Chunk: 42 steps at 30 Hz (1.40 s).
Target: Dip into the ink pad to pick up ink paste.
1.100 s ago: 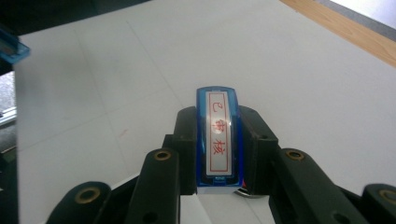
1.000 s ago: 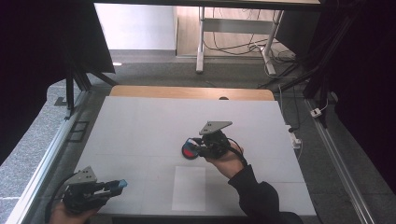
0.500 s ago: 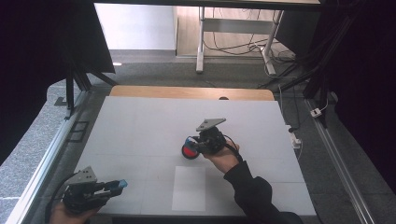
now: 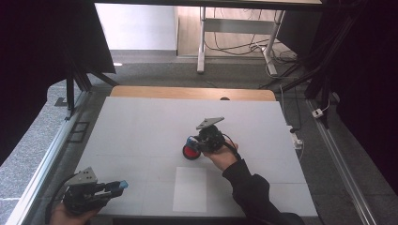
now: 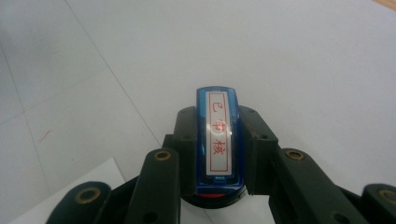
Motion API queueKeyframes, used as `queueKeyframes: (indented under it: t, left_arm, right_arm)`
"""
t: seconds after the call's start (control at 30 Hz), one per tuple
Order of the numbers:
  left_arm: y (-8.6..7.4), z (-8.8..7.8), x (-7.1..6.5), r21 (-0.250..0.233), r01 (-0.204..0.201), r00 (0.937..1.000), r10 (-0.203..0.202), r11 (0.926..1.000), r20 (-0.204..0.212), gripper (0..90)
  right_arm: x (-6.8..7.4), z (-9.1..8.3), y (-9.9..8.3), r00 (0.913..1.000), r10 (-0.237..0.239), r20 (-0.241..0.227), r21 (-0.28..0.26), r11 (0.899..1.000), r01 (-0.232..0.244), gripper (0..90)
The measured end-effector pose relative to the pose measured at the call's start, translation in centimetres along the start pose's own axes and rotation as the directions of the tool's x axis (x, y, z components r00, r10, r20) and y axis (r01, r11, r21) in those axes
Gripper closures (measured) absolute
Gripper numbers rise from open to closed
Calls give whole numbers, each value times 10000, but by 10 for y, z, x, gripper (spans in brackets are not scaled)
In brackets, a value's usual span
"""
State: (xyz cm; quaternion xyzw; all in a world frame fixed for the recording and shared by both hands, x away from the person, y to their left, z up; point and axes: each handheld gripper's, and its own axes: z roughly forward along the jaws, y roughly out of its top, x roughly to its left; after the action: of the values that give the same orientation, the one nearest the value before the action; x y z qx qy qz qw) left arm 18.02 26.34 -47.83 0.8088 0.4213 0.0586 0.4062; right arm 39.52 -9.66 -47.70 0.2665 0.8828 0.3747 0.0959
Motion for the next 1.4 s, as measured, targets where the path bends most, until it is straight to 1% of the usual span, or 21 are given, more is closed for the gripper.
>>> queueKeyframes:
  t: [0.1,0.3,0.4,0.5,0.6,0.67,0.8,0.9,0.93,1.0,1.13,1.2,1.33,1.4]
  left_arm:
    - [0,0,0,-5,-3,10000,3,10000,11,682]
    - [0,0,0,-5,-6,10000,6,10000,29,682]
    - [0,0,0,-6,-7,10000,7,10000,36,682]
    - [0,0,0,1,3,10000,-3,10000,41,683]
    - [0,0,1,1,26,10000,-26,10000,47,682]
    - [0,0,1,2,35,10000,-35,10000,48,682]
    - [0,0,0,6,19,10000,-19,10000,35,683]
    - [0,1,0,43,7,10000,-7,10000,59,682]
    - [0,1,0,49,3,10000,-3,10000,71,683]
    - [0,1,1,52,6,10000,-7,10000,69,683]
    - [0,1,1,64,-3,10000,2,10000,72,683]
    - [0,1,1,68,2,10000,-3,10000,80,683]
    - [0,1,1,80,17,9999,-18,10000,118,683]
    - [0,1,1,79,16,9999,-17,10000,99,683]
  right_arm:
    - [-1,3,-1,9999,112,-1,100,9999,-112,711]
    - [-4,7,-2,9999,149,35,190,9997,-149,711]
    - [-5,10,-3,9998,170,124,376,9991,-174,712]
    - [-6,11,-2,9997,226,87,391,9990,-229,712]
    - [-5,12,-1,9996,232,143,520,9984,-239,713]
    - [-4,13,1,9997,152,200,611,9980,-164,714]
    - [2,14,3,9986,-229,486,788,9967,190,715]
    - [8,15,5,9955,-570,754,941,9943,498,715]
    - [11,15,5,9932,-773,873,987,9928,686,715]
    - [12,16,6,9923,-852,901,1003,9920,761,715]
    - [7,15,4,9958,-549,736,866,9951,484,715]
    - [2,14,2,9988,-164,469,669,9977,132,715]
    - [-4,14,0,9995,212,243,557,9982,-226,715]
    - [-4,13,-1,9994,264,227,557,9981,-276,715]
